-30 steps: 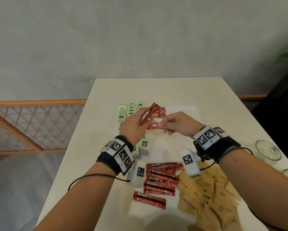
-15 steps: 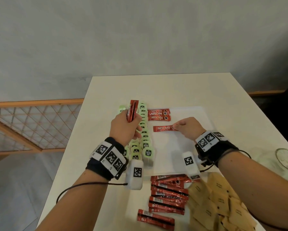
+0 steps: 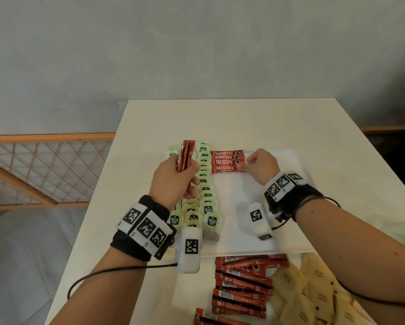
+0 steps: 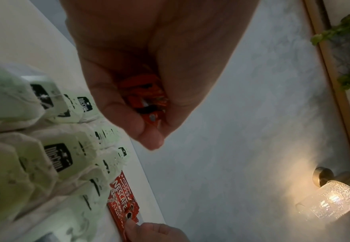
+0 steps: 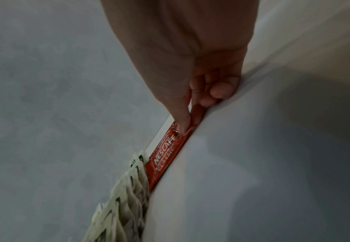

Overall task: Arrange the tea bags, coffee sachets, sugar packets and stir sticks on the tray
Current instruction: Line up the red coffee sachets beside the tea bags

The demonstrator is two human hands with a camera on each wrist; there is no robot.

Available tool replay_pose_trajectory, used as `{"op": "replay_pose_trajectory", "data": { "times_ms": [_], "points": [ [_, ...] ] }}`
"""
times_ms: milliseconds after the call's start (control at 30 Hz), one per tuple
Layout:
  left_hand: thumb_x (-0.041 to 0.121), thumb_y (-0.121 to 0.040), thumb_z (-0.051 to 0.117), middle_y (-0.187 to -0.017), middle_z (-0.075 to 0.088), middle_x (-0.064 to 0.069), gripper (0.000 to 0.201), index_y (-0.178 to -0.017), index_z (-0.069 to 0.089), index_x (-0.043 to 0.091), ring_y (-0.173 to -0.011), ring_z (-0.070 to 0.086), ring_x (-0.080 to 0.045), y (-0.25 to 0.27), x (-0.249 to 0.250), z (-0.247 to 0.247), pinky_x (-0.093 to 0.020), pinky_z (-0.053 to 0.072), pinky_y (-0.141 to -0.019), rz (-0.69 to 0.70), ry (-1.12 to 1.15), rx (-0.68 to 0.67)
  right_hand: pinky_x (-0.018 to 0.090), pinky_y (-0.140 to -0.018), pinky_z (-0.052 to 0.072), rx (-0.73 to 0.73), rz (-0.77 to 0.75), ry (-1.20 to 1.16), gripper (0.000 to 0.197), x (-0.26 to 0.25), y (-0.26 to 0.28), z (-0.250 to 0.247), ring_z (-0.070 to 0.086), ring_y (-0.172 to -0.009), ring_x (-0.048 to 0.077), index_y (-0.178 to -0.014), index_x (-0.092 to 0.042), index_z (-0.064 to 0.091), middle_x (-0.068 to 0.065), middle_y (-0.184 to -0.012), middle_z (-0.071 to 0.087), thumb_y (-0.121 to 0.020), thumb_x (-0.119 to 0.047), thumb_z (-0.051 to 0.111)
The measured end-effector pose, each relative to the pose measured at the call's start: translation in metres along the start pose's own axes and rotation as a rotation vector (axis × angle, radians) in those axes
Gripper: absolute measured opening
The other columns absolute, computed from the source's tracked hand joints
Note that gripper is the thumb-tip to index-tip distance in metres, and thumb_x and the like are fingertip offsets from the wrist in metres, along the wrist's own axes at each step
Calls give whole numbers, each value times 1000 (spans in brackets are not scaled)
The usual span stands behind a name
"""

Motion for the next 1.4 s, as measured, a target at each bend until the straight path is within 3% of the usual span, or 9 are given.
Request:
{"op": "replay_pose_trajectory", "data": {
  "times_ms": [167,267,400,567,700,933,1233,1300,1400],
  "points": [
    [21,-95,59,-70,65,-4,14,-103,60,9,-48,58,-18,8,-2,17,-28,51,-47,-89,37,-158,34,-77,45,17,-2,-61,38,1,4,-4,55,-83,19,-94,-15,51,-2,-87,56,-79,-38,77],
    [28,-96,59,-71,67,-4,16,-98,58,12,-49,61,-20,19,0,30,-27,50,-45,-104,39,-259,38,-75,50,2,-31,-227,31,-1,18,-9,56,-73,17,-91,-16,56,2,-89,62,-84,-41,72],
    [29,-94,64,-74,71,-7,22,-101,59,8,-49,63,-20,33,1,45,-22,43,-37,-83,-64,-328,24,-55,44,-156,-80,-529,36,-20,61,-14,48,-54,14,-93,-8,69,5,-77,62,-95,-42,57],
    [35,-92,65,-80,75,-9,23,-105,63,17,-50,64,-20,56,4,60,-21,39,-35,-64,-156,-368,26,-58,44,-398,-125,-582,38,-36,110,-13,46,-52,15,-100,-10,71,3,-67,60,-94,-45,56],
    [38,-93,63,-85,76,-8,30,-112,63,15,-54,67,-18,72,11,66,-21,44,-41,-51,-155,-416,24,-61,46,-417,-182,-625,23,-36,131,-24,43,-51,11,-92,-15,73,0,-66,58,-97,-31,57],
    [36,-99,52,-87,76,-11,30,-115,59,11,-54,68,-17,84,11,54,-21,49,-40,-145,107,-331,25,-66,56,-385,-108,-854,26,-21,151,-48,48,-50,10,-111,-4,69,6,-75,67,-96,-22,59],
    [23,-95,61,-68,60,-1,15,-104,64,11,-52,52,-8,89,12,48,-20,41,-43,19,-55,-200,34,-78,60,-494,-76,-903,25,-22,168,-48,59,-53,13,-112,-1,67,13,-77,65,-94,-17,59],
    [23,-97,59,-75,63,-2,14,-103,61,11,-52,53,-9,88,11,43,-21,42,-42,-5,-17,-153,34,-81,60,-488,-96,-887,26,-23,169,-50,64,-60,15,-114,-1,67,15,-82,67,-94,-15,60],
    [19,-100,50,-83,69,-8,15,-107,57,7,-49,50,-11,82,-1,33,-21,41,-40,-161,80,-113,31,-83,59,-478,-141,-865,25,-25,170,-55,71,-81,23,-114,-2,68,19,-94,71,-91,-11,63]
  ]
}}
Point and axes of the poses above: each hand's wrist, its own y-axis away from the middle knuckle, its own z-axis out of the palm, x = y × z, the point moved 7 cm from there along -y, towards the middle knuckle
